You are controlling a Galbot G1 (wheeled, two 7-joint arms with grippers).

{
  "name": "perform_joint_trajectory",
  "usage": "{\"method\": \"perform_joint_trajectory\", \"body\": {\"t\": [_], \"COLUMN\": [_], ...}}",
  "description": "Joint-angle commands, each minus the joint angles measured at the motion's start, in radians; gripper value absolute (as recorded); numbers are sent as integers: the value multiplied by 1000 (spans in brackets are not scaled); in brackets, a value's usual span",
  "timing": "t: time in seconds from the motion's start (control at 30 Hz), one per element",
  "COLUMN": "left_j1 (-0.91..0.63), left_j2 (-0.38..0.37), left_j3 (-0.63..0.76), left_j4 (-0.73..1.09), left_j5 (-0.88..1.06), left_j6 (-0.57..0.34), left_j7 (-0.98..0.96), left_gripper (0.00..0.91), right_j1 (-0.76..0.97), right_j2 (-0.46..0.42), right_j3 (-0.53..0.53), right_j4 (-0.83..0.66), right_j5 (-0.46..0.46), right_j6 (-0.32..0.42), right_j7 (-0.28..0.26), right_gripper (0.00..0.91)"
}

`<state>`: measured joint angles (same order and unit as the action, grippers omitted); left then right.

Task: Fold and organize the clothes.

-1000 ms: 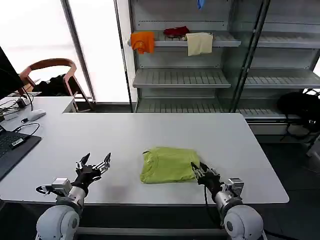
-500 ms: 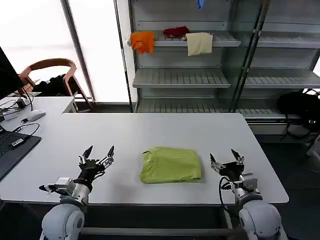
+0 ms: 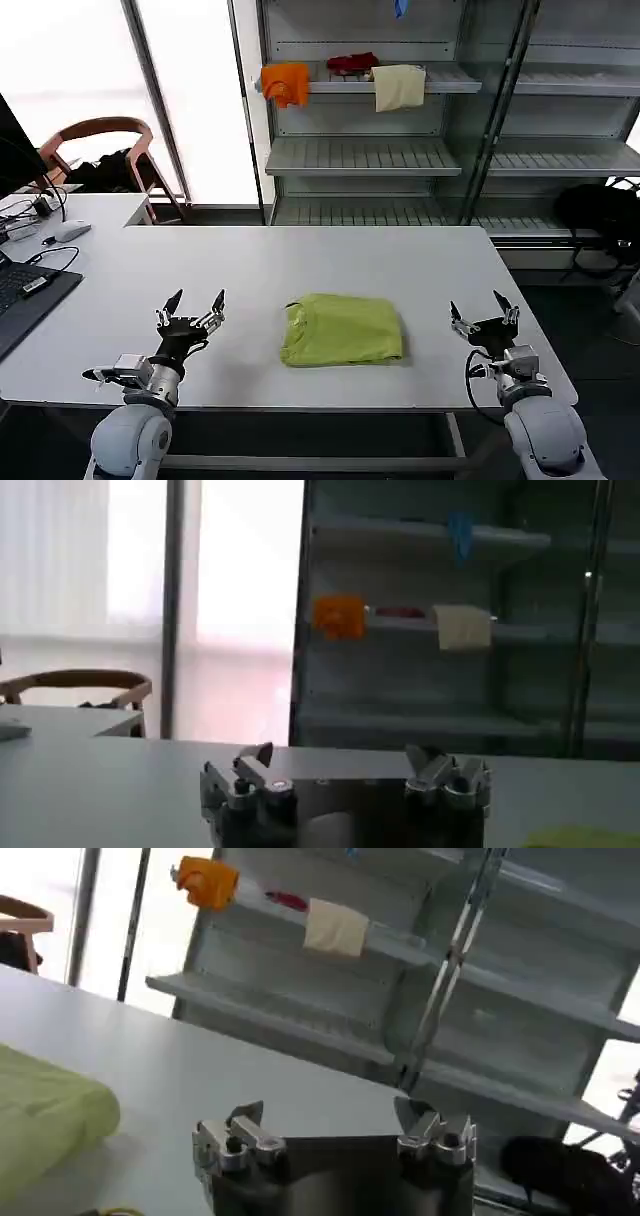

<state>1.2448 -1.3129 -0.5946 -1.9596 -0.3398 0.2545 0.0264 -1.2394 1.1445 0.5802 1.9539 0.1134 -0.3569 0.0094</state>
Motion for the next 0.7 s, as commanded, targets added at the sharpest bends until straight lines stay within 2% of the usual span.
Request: {"method": "perform_joint_trajectory", "body": {"t": [0.03,0.2,0.53,0.7], "left_j1": [-3,-1,10,15], "left_j2": [-2,-7,-11,-12], "left_j3": [3,1,-6,-7], "left_j4": [31,29,23,20], "left_j5": [15,16,17,20], "left_j6": [-25,-23,-11,-11], "left_j7": [2,1,-2,0], "left_gripper": [907,907,907,907], "right_j1": [-7,-11,-28,-34], "right_j2": [-29,-24,-32,-29], "right_j3": [30,32,59,59], "right_j4": [-30,-23,-8,-5], "right_j5": [10,11,54,74], "right_j6": [34,13,20,22], "right_j7": [-2,11,-35,-38], "right_gripper": [907,907,907,907]}}
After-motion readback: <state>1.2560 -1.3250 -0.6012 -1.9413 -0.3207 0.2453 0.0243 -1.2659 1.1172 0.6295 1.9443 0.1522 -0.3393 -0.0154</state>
